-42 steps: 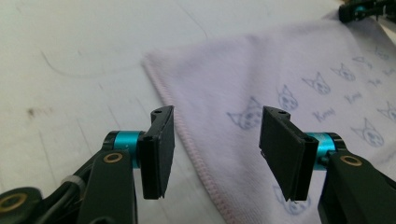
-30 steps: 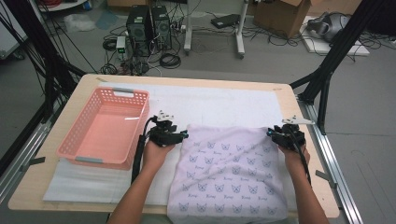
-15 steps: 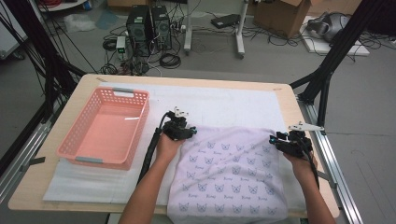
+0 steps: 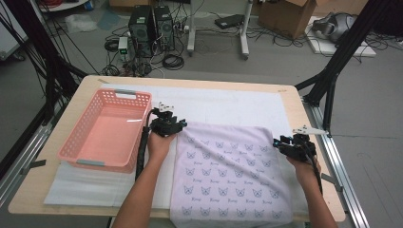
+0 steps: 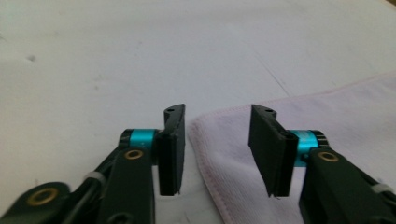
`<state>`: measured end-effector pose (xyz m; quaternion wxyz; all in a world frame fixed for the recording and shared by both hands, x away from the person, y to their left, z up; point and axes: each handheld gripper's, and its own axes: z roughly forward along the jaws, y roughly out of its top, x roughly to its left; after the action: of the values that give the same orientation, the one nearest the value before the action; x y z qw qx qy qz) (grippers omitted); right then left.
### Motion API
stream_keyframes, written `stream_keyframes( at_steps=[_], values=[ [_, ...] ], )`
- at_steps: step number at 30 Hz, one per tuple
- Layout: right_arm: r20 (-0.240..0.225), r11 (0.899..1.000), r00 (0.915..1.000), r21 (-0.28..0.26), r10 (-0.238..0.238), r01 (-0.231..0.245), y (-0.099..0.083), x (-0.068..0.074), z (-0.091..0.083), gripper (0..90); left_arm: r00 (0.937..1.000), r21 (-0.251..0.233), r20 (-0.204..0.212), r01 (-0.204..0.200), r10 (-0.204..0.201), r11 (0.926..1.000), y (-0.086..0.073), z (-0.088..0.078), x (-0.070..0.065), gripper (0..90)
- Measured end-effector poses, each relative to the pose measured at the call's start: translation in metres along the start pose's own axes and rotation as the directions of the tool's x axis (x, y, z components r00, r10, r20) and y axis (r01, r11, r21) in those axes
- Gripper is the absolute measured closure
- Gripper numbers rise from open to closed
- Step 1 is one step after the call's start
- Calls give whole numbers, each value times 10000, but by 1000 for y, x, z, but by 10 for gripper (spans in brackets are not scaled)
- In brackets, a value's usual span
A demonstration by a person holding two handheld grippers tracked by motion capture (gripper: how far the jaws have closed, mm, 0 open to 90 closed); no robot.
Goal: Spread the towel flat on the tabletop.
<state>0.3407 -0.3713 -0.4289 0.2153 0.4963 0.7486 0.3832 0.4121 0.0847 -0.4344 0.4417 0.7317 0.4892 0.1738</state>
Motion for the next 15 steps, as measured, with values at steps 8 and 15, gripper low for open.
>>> stream_keyframes(
  at_steps=[8, 15],
  values=[
    [438, 9995, 9989, 265, -193, 181, 12, -1, 22, 582, 9987, 862, 422, 261, -298, 9959, -16, 2, 1, 499],
    [449, 9937, 9981, 1051, -427, 377, 24, -4, 56, 597, 9990, 1076, -131, -412, 429, 9933, -14, 4, -11, 868]
  ],
)
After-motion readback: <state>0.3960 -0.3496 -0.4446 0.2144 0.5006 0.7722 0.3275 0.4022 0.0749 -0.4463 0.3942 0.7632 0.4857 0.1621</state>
